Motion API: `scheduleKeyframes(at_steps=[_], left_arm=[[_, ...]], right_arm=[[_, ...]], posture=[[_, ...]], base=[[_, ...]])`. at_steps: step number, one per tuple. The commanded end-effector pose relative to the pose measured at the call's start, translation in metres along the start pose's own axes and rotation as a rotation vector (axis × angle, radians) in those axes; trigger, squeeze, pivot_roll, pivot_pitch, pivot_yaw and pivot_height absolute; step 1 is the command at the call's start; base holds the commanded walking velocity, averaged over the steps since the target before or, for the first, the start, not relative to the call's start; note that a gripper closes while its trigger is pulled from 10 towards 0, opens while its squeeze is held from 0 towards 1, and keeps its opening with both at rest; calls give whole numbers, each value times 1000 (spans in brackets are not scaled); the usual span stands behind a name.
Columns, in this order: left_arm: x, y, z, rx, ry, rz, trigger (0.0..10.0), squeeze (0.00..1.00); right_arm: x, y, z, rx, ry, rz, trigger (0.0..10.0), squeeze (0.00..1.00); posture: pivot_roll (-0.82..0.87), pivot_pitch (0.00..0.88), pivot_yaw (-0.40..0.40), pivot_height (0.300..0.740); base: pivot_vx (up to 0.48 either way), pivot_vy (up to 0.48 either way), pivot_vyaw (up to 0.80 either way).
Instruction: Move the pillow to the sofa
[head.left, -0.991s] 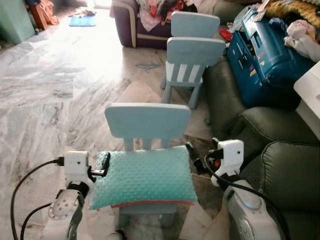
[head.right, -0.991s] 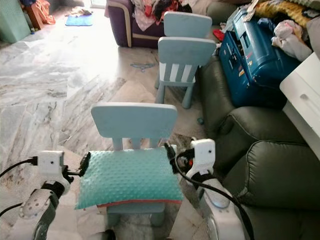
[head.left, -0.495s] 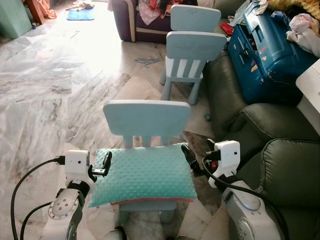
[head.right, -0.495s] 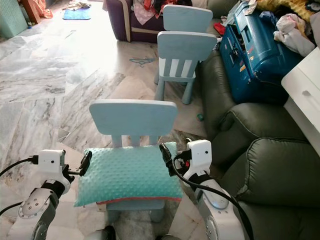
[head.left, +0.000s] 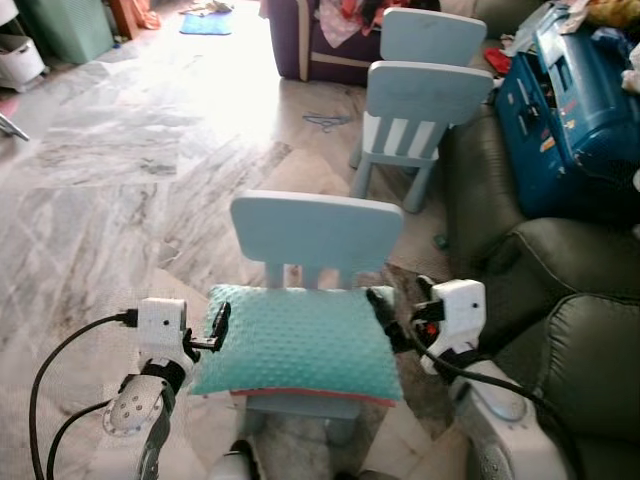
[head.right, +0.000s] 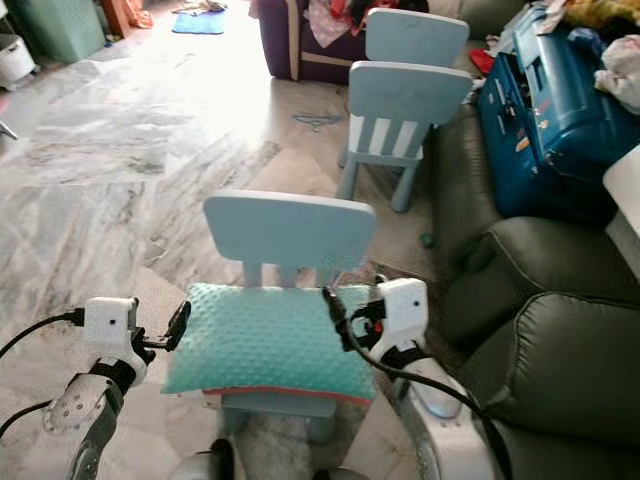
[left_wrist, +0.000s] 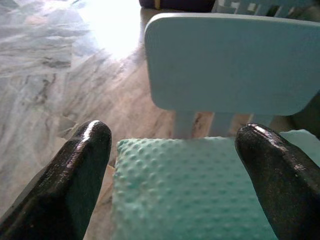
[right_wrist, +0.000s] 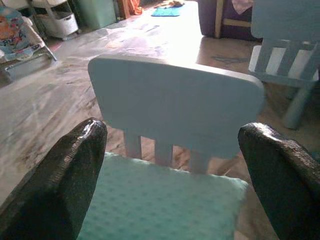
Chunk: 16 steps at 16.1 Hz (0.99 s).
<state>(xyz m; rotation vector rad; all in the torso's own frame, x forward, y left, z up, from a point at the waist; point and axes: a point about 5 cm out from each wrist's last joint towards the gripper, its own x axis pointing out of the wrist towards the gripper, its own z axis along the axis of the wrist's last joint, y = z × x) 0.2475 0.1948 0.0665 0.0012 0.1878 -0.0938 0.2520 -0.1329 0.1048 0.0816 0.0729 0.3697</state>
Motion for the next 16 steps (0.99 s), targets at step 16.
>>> scheduleKeyframes(at_steps=[16], left_arm=[[-3, 6, -3, 9, 30, 6, 10000, 0]], right_arm=[[-3, 0, 0, 26, 0, -49, 10000, 0]], posture=[[-29, 179, -54, 740]], base=[[0, 0, 0]])
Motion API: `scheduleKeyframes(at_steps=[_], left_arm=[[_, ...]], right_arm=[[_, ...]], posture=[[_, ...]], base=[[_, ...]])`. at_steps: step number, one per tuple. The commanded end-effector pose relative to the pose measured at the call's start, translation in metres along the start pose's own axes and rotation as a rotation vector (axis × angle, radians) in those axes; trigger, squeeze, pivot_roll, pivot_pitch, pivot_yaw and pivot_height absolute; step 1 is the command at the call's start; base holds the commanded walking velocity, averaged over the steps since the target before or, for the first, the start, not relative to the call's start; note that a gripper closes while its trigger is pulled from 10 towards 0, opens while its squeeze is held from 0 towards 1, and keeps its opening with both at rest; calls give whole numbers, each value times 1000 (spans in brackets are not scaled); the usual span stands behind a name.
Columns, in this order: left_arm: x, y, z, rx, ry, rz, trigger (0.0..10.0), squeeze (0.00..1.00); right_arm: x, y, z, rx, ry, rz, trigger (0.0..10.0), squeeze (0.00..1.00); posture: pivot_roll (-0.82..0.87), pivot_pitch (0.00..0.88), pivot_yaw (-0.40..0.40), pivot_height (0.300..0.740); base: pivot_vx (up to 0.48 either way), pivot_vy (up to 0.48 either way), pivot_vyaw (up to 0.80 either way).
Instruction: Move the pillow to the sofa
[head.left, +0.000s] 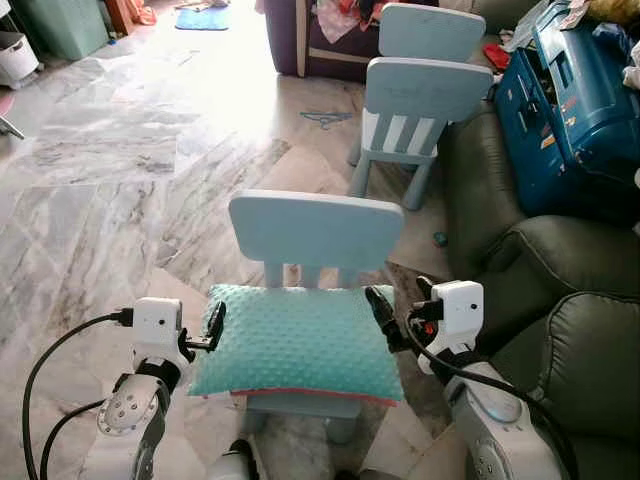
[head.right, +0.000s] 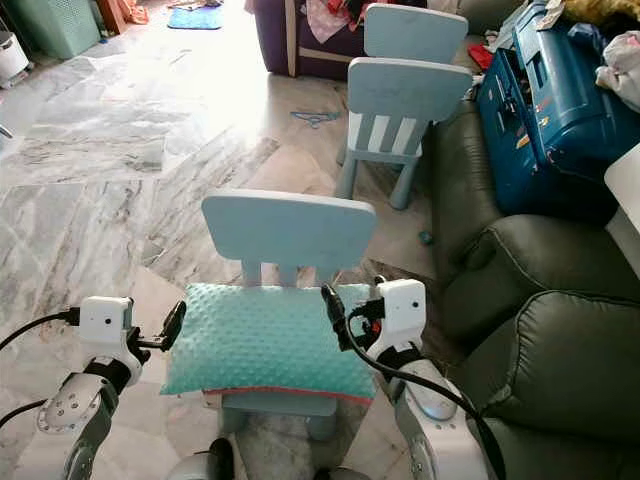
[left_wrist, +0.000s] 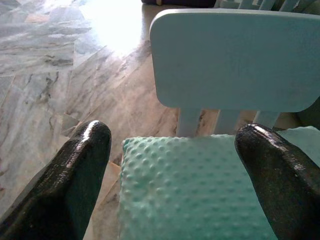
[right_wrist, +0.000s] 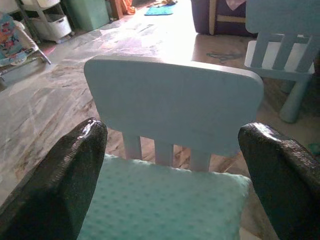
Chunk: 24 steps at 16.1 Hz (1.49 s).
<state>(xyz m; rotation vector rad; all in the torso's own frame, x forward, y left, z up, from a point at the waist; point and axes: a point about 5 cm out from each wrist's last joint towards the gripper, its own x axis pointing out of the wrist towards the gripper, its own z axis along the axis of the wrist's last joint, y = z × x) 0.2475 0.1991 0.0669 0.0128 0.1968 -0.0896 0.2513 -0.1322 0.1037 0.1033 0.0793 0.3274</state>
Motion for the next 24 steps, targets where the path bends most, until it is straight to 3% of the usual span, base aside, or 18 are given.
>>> scheduleKeyframes(at_steps=[1, 10, 24], left_arm=[[-3, 2, -3, -2, 20, 1, 10000, 0], [-4, 0, -5, -11, 28, -3, 10000, 0], [-4, -4, -7, -21, 33, -7, 10000, 0]], right_arm=[[-3, -1, 2, 2, 0, -8, 10000, 0], [-5, 0, 1, -1, 8, -2, 10000, 0], [-8, 0, 1, -3, 18, 9, 10000, 0]], posture=[[-29, 180, -54, 740], [-35, 189, -55, 740], [-43, 195, -65, 552]], base=[[0, 0, 0], [0, 0, 0], [0, 0, 0]])
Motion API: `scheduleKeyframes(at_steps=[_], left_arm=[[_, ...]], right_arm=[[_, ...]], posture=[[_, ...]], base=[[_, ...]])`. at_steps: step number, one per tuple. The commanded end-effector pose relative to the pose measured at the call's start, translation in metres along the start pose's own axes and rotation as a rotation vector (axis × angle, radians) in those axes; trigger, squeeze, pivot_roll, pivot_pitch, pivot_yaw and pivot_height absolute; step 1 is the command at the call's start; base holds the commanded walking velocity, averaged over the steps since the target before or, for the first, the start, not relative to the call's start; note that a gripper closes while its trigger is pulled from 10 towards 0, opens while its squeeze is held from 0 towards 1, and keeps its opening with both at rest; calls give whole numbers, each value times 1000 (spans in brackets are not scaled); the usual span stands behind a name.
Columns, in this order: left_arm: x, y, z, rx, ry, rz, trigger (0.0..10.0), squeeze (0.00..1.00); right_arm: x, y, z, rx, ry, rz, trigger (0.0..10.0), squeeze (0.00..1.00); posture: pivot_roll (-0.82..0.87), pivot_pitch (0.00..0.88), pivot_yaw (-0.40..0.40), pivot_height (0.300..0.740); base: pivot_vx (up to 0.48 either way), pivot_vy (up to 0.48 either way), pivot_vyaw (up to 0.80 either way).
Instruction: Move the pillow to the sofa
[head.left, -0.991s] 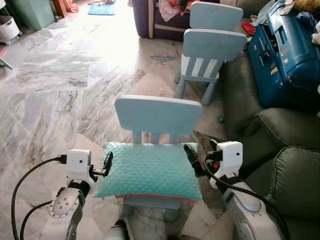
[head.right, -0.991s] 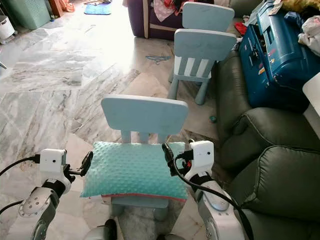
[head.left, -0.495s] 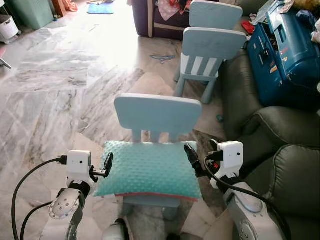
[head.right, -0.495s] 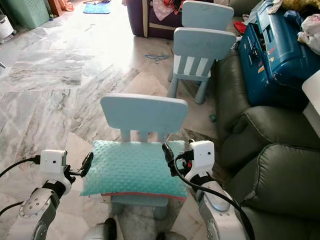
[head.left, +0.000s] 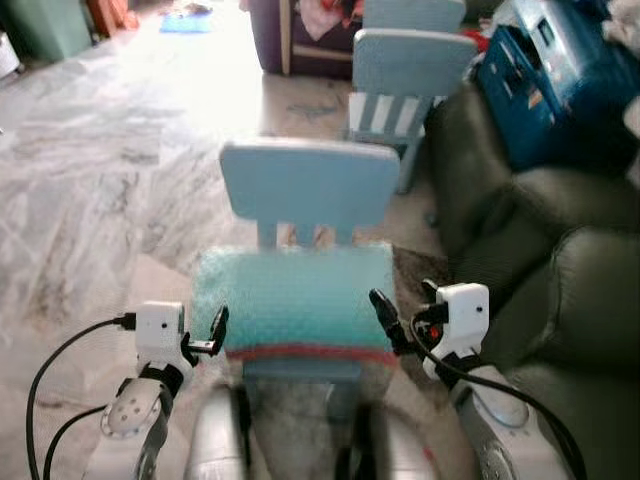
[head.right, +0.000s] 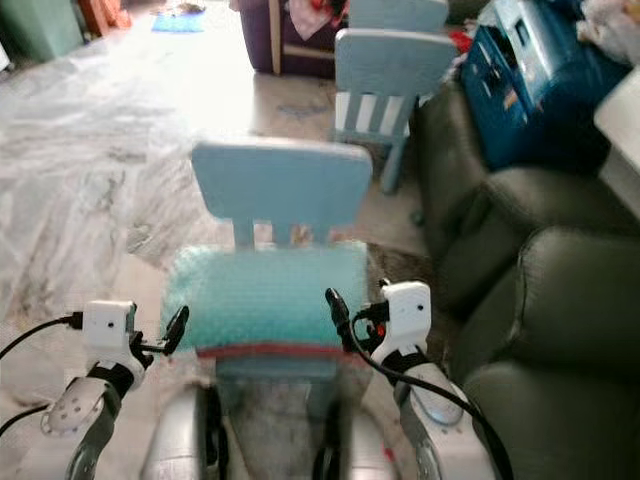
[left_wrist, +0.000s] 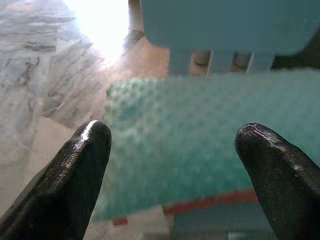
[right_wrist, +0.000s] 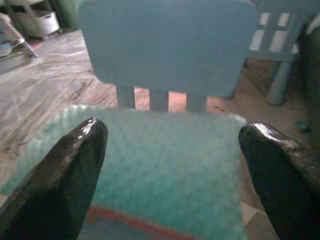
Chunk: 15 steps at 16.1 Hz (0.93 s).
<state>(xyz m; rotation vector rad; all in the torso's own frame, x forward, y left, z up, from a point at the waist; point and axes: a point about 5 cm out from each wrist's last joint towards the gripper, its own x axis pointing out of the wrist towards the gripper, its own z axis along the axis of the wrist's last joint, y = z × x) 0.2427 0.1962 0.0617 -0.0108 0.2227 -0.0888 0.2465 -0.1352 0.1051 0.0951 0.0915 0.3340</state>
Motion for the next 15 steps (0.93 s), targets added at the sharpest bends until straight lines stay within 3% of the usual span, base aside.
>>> scheduleKeyframes(at_steps=[1, 15], left_arm=[[-1, -1, -1, 3, 8, -6, 10000, 0], [1, 3, 0, -12, 15, 35, 10000, 0]], right_arm=[[-2, 1, 0, 4, 1, 5, 10000, 0], [-2, 1, -1, 0, 7, 1, 10000, 0]], posture=[[-43, 195, -66, 537], [-41, 188, -63, 537]], base=[[0, 0, 0], [0, 0, 0]])
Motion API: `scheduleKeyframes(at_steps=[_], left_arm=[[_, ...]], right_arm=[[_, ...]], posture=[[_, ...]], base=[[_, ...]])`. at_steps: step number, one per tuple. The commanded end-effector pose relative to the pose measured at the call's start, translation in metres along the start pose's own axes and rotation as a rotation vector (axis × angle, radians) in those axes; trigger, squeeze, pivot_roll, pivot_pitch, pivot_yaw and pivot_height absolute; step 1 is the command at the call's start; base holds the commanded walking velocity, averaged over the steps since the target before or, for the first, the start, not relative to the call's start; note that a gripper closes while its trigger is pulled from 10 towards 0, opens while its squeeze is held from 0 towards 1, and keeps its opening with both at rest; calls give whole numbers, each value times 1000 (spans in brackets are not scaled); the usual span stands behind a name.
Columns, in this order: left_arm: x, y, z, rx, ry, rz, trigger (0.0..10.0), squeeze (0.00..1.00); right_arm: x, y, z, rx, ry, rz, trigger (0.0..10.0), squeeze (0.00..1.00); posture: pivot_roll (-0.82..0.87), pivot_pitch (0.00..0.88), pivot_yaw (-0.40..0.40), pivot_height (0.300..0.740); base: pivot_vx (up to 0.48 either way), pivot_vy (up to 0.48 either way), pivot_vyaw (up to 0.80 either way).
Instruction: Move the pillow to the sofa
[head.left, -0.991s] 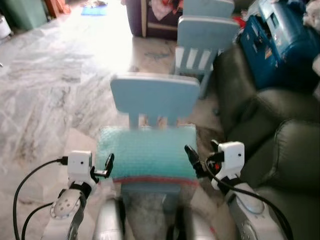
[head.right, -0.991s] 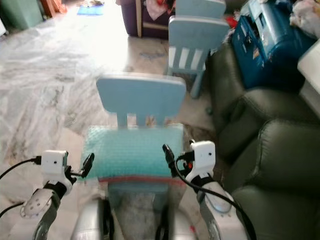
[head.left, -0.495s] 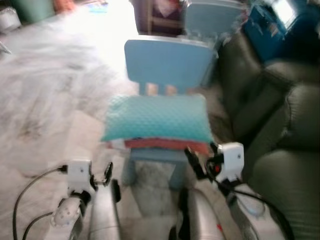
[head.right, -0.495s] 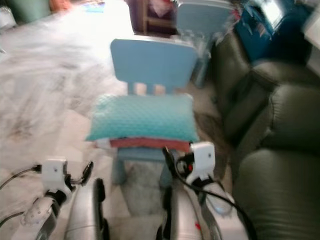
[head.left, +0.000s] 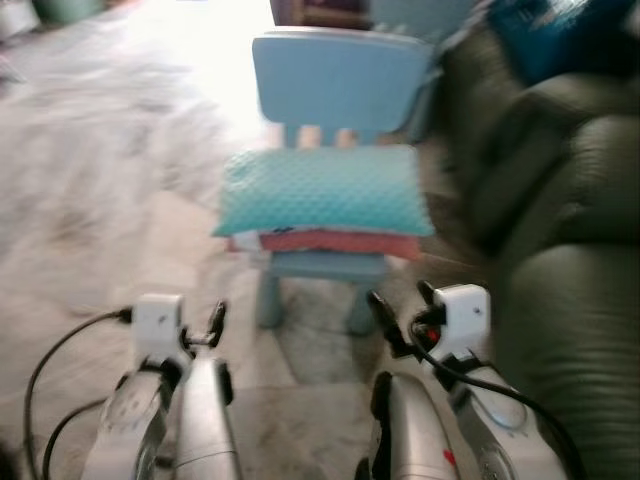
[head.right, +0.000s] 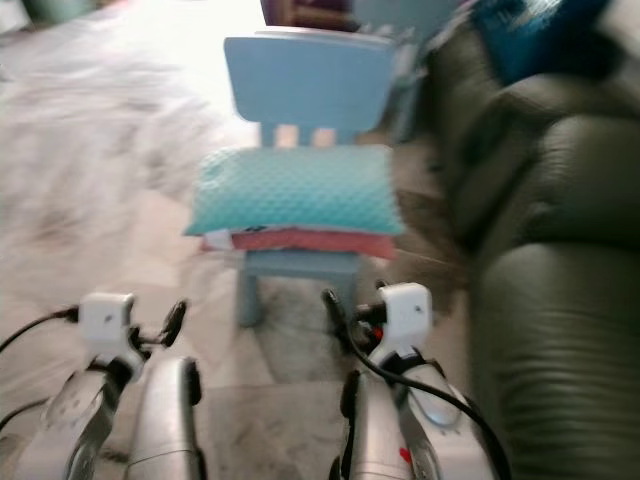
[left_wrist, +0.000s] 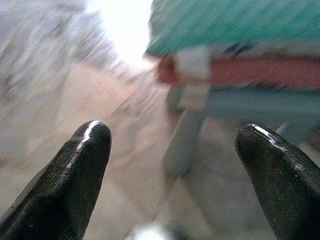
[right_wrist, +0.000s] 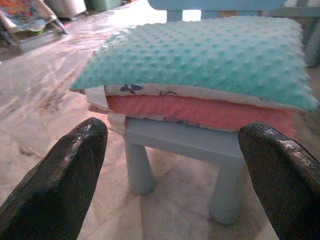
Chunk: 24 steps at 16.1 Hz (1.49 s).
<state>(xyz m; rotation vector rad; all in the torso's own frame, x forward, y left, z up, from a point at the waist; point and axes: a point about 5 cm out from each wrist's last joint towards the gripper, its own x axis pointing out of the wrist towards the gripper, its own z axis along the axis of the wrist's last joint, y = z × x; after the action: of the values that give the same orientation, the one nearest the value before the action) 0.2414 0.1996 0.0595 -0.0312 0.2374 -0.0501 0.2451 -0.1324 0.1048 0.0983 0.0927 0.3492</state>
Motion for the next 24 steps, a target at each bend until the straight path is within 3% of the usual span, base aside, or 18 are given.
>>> scheduleKeyframes(at_steps=[1, 22, 24], left_arm=[[2, 0, 2, 7, -1, 2, 10000, 0], [5, -2, 4, -8, -13, -6, 10000, 0], [6, -3, 7, -8, -37, -18, 10000, 0]], right_arm=[[-1, -3, -2, -2, 24, -28, 10000, 0], [5, -5, 9, -3, -22, -43, 10000, 0], [6, -5, 10, -3, -29, -44, 10000, 0]], posture=[[-42, 190, -63, 537], [-42, 187, -64, 537], [-43, 178, -61, 562]], base=[[0, 0, 0], [0, 0, 0], [0, 0, 0]])
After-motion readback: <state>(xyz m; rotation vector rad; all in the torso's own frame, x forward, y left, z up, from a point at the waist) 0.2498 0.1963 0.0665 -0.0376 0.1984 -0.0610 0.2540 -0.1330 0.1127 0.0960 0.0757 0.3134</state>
